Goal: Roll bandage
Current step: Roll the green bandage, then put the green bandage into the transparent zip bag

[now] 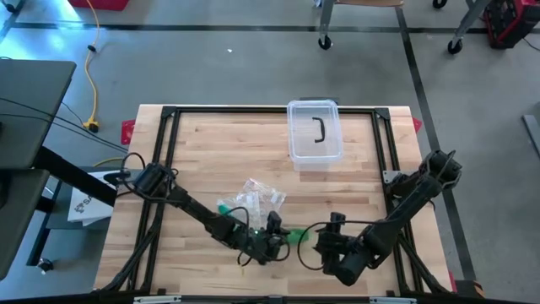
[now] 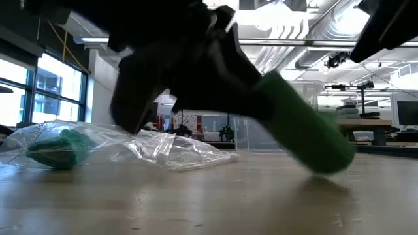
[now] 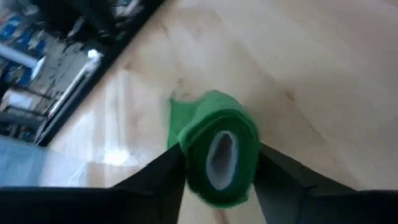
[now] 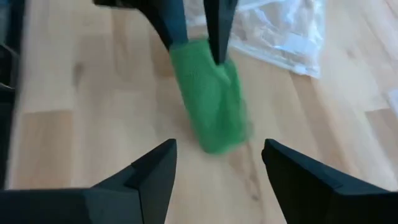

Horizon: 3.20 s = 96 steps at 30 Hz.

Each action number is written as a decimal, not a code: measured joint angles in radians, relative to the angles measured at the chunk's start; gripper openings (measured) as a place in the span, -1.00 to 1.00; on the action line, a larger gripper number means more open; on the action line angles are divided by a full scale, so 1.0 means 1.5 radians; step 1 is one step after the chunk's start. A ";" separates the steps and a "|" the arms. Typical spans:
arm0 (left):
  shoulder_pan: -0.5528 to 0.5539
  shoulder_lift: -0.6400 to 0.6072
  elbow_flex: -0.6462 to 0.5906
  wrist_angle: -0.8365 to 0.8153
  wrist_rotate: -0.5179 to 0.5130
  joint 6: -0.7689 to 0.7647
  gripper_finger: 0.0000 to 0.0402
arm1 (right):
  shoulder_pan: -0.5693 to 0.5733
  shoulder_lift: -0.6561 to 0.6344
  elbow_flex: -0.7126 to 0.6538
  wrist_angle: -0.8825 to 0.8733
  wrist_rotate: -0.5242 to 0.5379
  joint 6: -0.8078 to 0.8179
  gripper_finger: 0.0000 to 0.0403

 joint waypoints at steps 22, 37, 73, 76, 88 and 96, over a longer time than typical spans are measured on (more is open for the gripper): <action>-0.102 0.025 0.020 -0.013 -0.269 0.110 0.06 | -0.194 0.033 -0.261 0.609 -0.200 -0.087 -0.02; -0.140 -0.053 0.019 -0.229 -0.351 -0.400 0.06 | -0.132 0.045 -0.270 0.633 -0.287 -0.053 -0.08; -0.013 -0.152 0.011 -0.767 0.004 -0.911 0.06 | -0.077 0.070 -0.083 0.411 -0.132 -0.161 -0.08; -0.015 -0.128 0.012 -0.576 -0.016 -0.730 0.06 | -0.107 0.068 -0.074 0.361 -0.126 -0.170 -0.08; 0.078 -0.005 0.016 -0.377 0.063 -0.736 0.04 | -0.048 0.055 -0.064 0.307 -0.056 -0.059 -0.08; 0.069 -0.012 0.026 -0.385 0.091 -0.701 -0.71 | 0.017 0.055 -0.064 0.307 0.006 -0.016 -0.08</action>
